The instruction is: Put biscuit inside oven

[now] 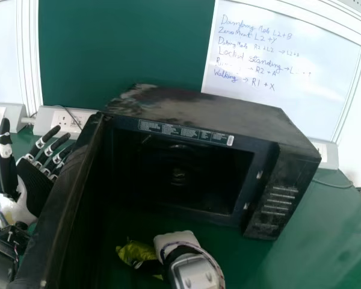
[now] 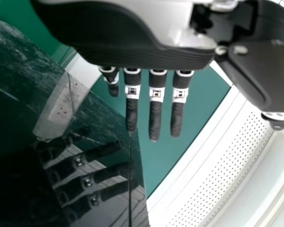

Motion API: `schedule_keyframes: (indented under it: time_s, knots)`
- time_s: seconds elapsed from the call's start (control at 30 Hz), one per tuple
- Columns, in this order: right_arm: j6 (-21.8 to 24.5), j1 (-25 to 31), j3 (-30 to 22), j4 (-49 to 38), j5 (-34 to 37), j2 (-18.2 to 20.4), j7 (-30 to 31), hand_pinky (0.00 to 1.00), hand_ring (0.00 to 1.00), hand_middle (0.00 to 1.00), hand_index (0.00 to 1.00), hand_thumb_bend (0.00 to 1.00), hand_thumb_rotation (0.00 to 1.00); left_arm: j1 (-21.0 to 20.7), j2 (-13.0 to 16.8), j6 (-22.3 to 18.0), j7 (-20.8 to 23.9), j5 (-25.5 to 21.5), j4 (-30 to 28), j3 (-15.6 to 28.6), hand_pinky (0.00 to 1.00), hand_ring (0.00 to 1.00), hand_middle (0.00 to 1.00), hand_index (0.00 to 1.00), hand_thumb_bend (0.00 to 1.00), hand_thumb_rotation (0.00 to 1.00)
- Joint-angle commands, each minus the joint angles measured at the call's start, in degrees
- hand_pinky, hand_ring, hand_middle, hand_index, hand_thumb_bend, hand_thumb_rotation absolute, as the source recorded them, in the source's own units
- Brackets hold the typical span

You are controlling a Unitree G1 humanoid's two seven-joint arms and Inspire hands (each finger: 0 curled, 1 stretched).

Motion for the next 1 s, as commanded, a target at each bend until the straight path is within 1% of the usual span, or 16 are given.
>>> schedule_keyframes:
  time_s: [0.0,0.03,0.1,0.17,0.2,0.3,0.33,0.4,0.43,0.57,0.63,0.7,0.8,0.9,0.97]
  knots:
    - [-1.61,1.28,1.37,0.76,-1.79,-1.17,1.67,0.43,0.51,0.62,0.73,0.73,0.1,0.18,0.24,-0.56,-0.36,-0.78,0.09,0.19,0.83,0.77,0.73,0.74,0.31,0.25]
    - [-2.3,1.49,1.9,0.43,-2.39,-1.27,1.96,0.42,0.5,0.6,0.7,0.72,0.11,0.18,0.24,-0.58,-0.41,-0.79,0.14,0.2,0.82,0.76,0.72,0.74,0.31,0.25]
    - [-2.94,2.02,2.57,-0.07,-3.71,-1.0,2.39,0.4,0.47,0.56,0.69,0.71,0.13,0.17,0.32,-0.52,-0.08,-0.54,-0.07,0.11,0.82,0.76,0.72,0.73,0.31,0.25]
    - [-3.21,2.78,2.97,-0.77,-4.74,-0.64,2.46,0.34,0.39,0.5,0.68,0.68,0.14,0.2,0.37,-0.5,0.12,-0.44,-0.24,0.07,0.81,0.76,0.72,0.73,0.31,0.26]
    - [-3.11,3.25,3.05,-1.19,-4.99,-0.41,2.32,0.33,0.38,0.49,0.68,0.68,0.14,0.21,0.4,-0.54,-0.09,-0.56,-0.11,0.13,0.82,0.76,0.72,0.74,0.31,0.26]
    - [-2.95,4.49,3.2,-2.61,-5.22,-0.22,1.38,0.26,0.3,0.42,0.67,0.69,0.12,0.2,0.26,-0.63,-0.07,-0.91,0.01,0.2,0.81,0.75,0.71,0.73,0.31,0.25]
    - [-3.02,4.7,3.14,-2.96,-5.23,-0.23,1.27,0.25,0.29,0.41,0.67,0.69,0.12,0.19,0.24,-0.64,-0.02,-0.91,0.01,0.18,0.81,0.75,0.71,0.73,0.31,0.25]
    - [-3.02,5.04,2.8,-3.59,-5.29,-0.18,1.07,0.24,0.29,0.41,0.67,0.69,0.13,0.16,0.3,-0.64,-0.17,-0.76,0.17,0.18,0.8,0.74,0.7,0.73,0.31,0.24]
    - [-3.19,5.08,2.69,-3.88,-5.26,-0.34,0.96,0.28,0.33,0.44,0.67,0.69,0.13,0.16,0.4,-0.63,-0.3,-0.63,0.27,0.2,0.8,0.75,0.71,0.73,0.3,0.25]
    - [-2.9,5.32,2.15,-4.72,-5.53,-0.53,0.42,0.33,0.37,0.48,0.67,0.68,0.11,0.17,0.64,-0.7,-0.97,-0.8,0.74,0.47,0.78,0.74,0.7,0.72,0.3,0.26]
    - [-2.33,5.67,1.16,-5.04,-5.38,0.13,0.05,0.3,0.35,0.48,0.68,0.61,0.05,0.14,0.56,-0.64,-0.53,-0.61,0.35,0.28,0.78,0.74,0.7,0.72,0.3,0.26]
    - [-1.85,5.85,0.27,-5.04,-5.14,0.57,-0.25,0.28,0.33,0.48,0.69,0.58,0.01,0.18,0.56,-0.54,-0.25,-0.7,0.13,0.2,0.81,0.75,0.71,0.73,0.31,0.26]
    - [-1.76,5.91,-0.36,-4.99,-4.68,0.61,-1.01,0.26,0.32,0.48,0.69,0.57,0.0,0.08,0.58,-0.78,-1.19,-0.91,1.07,0.45,0.81,0.75,0.71,0.73,0.31,0.26]
    - [-1.72,5.97,-0.52,-5.04,-4.71,0.67,-1.51,0.25,0.31,0.48,0.69,0.57,0.0,0.03,0.47,-0.73,-0.78,-1.31,0.95,0.46,0.79,0.74,0.71,0.73,0.33,0.24]
    - [-1.69,6.19,-0.49,-5.26,-4.6,0.6,-2.32,0.26,0.32,0.48,0.69,0.57,0.0,0.08,0.57,-0.74,-0.64,-1.15,0.68,0.39,0.79,0.74,0.71,0.72,0.31,0.24]
